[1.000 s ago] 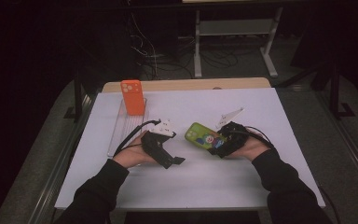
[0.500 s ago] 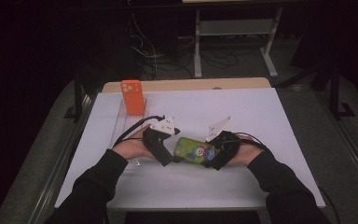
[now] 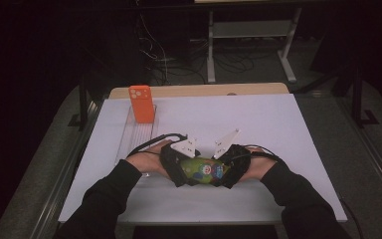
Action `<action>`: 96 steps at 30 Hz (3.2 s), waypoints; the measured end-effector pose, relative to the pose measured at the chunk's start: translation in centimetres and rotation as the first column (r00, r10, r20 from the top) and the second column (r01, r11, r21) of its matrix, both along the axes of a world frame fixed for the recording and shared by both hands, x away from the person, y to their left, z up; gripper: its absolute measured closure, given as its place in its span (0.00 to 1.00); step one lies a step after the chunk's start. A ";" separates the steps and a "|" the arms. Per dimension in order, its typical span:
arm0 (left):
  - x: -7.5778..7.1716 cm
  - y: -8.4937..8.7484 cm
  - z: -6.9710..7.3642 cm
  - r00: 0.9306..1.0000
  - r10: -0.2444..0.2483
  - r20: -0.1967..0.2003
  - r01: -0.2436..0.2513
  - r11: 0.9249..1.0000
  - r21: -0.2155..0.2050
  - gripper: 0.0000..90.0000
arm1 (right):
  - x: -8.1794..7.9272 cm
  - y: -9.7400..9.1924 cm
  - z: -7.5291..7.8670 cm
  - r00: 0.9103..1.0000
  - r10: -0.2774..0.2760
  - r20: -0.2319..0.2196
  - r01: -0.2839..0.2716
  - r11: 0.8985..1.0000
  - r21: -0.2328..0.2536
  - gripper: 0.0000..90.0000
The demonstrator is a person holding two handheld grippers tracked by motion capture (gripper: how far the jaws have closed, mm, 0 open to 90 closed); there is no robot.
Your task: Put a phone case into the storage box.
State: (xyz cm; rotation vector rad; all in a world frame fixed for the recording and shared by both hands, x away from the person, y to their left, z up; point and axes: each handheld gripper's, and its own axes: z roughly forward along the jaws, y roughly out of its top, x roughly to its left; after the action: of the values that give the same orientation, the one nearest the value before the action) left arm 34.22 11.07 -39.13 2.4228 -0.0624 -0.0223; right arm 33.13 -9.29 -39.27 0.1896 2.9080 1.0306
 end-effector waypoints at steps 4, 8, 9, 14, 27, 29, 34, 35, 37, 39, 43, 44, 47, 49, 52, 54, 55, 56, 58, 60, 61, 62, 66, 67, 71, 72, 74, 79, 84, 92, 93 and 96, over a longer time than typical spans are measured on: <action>0.0 -0.2 -0.4 1.000 -0.011 0.004 0.011 1.000 0.027 0.09 | -0.3 0.3 0.1 1.000 0.015 0.001 -0.015 1.000 -0.007 0.17; 0.0 -0.2 -0.6 1.000 -0.012 -0.004 0.012 0.999 0.031 0.12 | -0.4 0.3 0.2 1.000 0.007 -0.015 -0.007 1.000 -0.014 0.17; 0.0 -0.2 -0.6 1.000 -0.015 -0.003 0.015 0.999 0.031 0.13 | -0.4 0.3 0.2 1.000 0.005 -0.017 -0.005 1.000 -0.012 0.17; 0.0 -0.3 -0.6 1.000 -0.029 -0.006 0.029 0.999 0.033 0.14 | -0.5 0.2 0.2 1.000 0.005 -0.027 -0.005 1.000 -0.016 0.17; -0.1 -0.4 -0.3 0.999 -0.026 -0.032 0.028 0.999 0.042 0.17 | -0.5 -0.1 0.2 0.999 0.026 -0.040 -0.026 1.000 0.004 0.16; 0.0 -0.3 -0.2 0.999 -0.028 -0.035 0.030 0.999 0.043 0.17 | -0.5 -0.1 0.2 0.999 0.027 -0.047 -0.026 1.000 0.013 0.15; 0.1 -0.1 -0.1 0.999 0.008 -0.046 -0.006 0.999 0.039 0.17 | -0.3 -0.6 0.4 0.998 0.002 -0.069 0.001 0.999 0.043 0.03; 0.1 -0.1 0.0 0.998 0.023 -0.051 -0.022 0.999 0.032 0.17 | -0.2 -0.7 0.4 0.998 -0.003 -0.057 0.006 0.999 0.052 0.01; 0.2 0.0 0.1 0.997 0.050 -0.052 -0.048 0.998 0.034 0.17 | 0.0 -1.2 0.7 0.998 -0.039 -0.044 0.042 0.997 0.066 0.00; 0.3 0.1 0.2 0.993 0.096 -0.067 -0.094 0.995 0.024 0.17 | 0.5 -1.6 0.9 0.999 -0.048 -0.013 0.049 0.995 0.089 0.00; 0.7 0.5 0.5 0.982 0.179 -0.066 -0.178 0.984 0.020 0.17 | 0.8 -2.8 1.2 0.991 -0.131 -0.015 0.131 0.985 0.111 0.00; 0.7 0.5 0.4 0.977 0.198 -0.077 -0.197 0.980 0.022 0.17 | 0.9 -3.1 1.2 0.988 -0.155 -0.015 0.155 0.981 0.115 0.00; 0.9 0.6 0.2 0.964 0.259 -0.063 -0.257 0.966 0.039 0.17 | 1.2 -4.0 1.3 0.975 -0.219 -0.041 0.222 0.966 0.132 0.00; 1.0 0.6 0.2 0.948 0.311 -0.072 -0.309 0.950 0.037 0.17 | 1.5 -4.5 1.2 0.967 -0.250 -0.054 0.256 0.955 0.147 0.00; 1.2 0.5 0.2 0.925 0.375 -0.061 -0.373 0.927 0.050 0.17 | 1.7 -5.0 1.1 0.941 -0.325 -0.095 0.337 0.926 0.170 0.00; 1.2 0.3 0.3 0.906 0.420 -0.056 -0.417 0.907 0.054 0.17 | 1.9 -5.3 1.0 0.926 -0.364 -0.099 0.377 0.908 0.184 0.00; 1.3 0.3 0.4 0.900 0.432 -0.055 -0.430 0.901 0.056 0.17 | 2.1 -5.5 0.9 0.917 -0.383 -0.111 0.398 0.897 0.190 0.00; 1.3 0.2 0.4 0.887 0.459 -0.055 -0.456 0.889 0.047 0.17 | 2.2 -5.6 0.8 0.913 -0.393 -0.111 0.408 0.891 0.197 0.00; 1.6 0.2 0.6 0.875 0.482 -0.034 -0.480 0.875 0.056 0.17 | 2.2 -5.7 0.6 0.894 -0.431 -0.118 0.447 0.874 0.193 0.00; 1.6 0.0 0.6 0.853 0.520 -0.042 -0.518 0.854 0.040 0.17 | 2.2 -5.8 0.5 0.886 -0.449 -0.118 0.464 0.862 0.205 0.00; 1.8 0.1 0.8 0.857 0.515 -0.024 -0.513 0.856 0.065 0.17 | 2.1 -5.8 0.4 0.870 -0.477 -0.121 0.492 0.845 0.211 0.00; 1.8 0.0 0.8 0.844 0.536 -0.034 -0.534 0.844 0.053 0.17 | 2.1 -5.9 0.2 0.861 -0.494 -0.120 0.508 0.831 0.225 0.00; 2.2 0.5 0.9 0.831 0.555 -0.038 -0.552 0.832 0.063 0.17 | 1.8 -6.0 -0.5 0.821 -0.551 -0.150 0.570 0.779 0.259 0.00; 2.2 0.5 1.0 0.827 0.561 -0.043 -0.558 0.827 0.061 0.17 | 1.6 -5.9 -0.8 0.809 -0.570 -0.142 0.586 0.764 0.272 0.00; 2.3 0.9 1.0 0.811 0.581 -0.066 -0.579 0.814 0.053 0.17 | 1.3 -5.8 -1.7 0.792 -0.591 -0.153 0.607 0.737 0.297 0.00; 2.3 0.9 1.1 0.808 0.585 -0.069 -0.582 0.811 0.051 0.17 | 1.3 -5.6 -1.9 0.786 -0.599 -0.151 0.615 0.736 0.284 0.00; 2.3 1.0 1.1 0.808 0.585 -0.069 -0.582 0.811 0.055 0.17 | 1.2 -5.2 -2.1 0.781 -0.610 -0.135 0.621 0.735 0.272 0.00; 2.3 1.2 1.2 0.805 0.588 -0.081 -0.585 0.809 0.052 0.17 | 1.0 -4.6 -2.1 0.788 -0.612 -0.060 0.602 0.748 0.279 0.00; 2.3 1.3 1.3 0.802 0.592 -0.077 -0.590 0.806 0.056 0.17 | 0.6 -3.9 -2.0 0.799 -0.599 0.047 0.572 0.783 0.244 0.00; 2.3 1.3 1.2 0.805 0.588 -0.076 -0.584 0.809 0.065 0.17 | 0.0 -3.5 -1.9 0.806 -0.555 0.207 0.513 0.829 0.223 0.00; 2.3 1.3 1.2 0.805 0.589 -0.076 -0.585 0.808 0.065 0.17 | -0.1 -3.5 -1.9 0.805 -0.548 0.226 0.506 0.834 0.220 0.00; 2.2 1.2 1.2 0.805 0.589 -0.076 -0.584 0.808 0.076 0.17 | -0.3 -3.4 -1.8 0.803 -0.523 0.285 0.479 0.851 0.213 0.00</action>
State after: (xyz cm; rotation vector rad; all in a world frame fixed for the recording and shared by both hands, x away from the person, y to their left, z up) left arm 36.43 12.30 -37.96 2.3833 0.7459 0.1446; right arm 32.84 -12.69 -41.10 0.6813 2.2907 1.0284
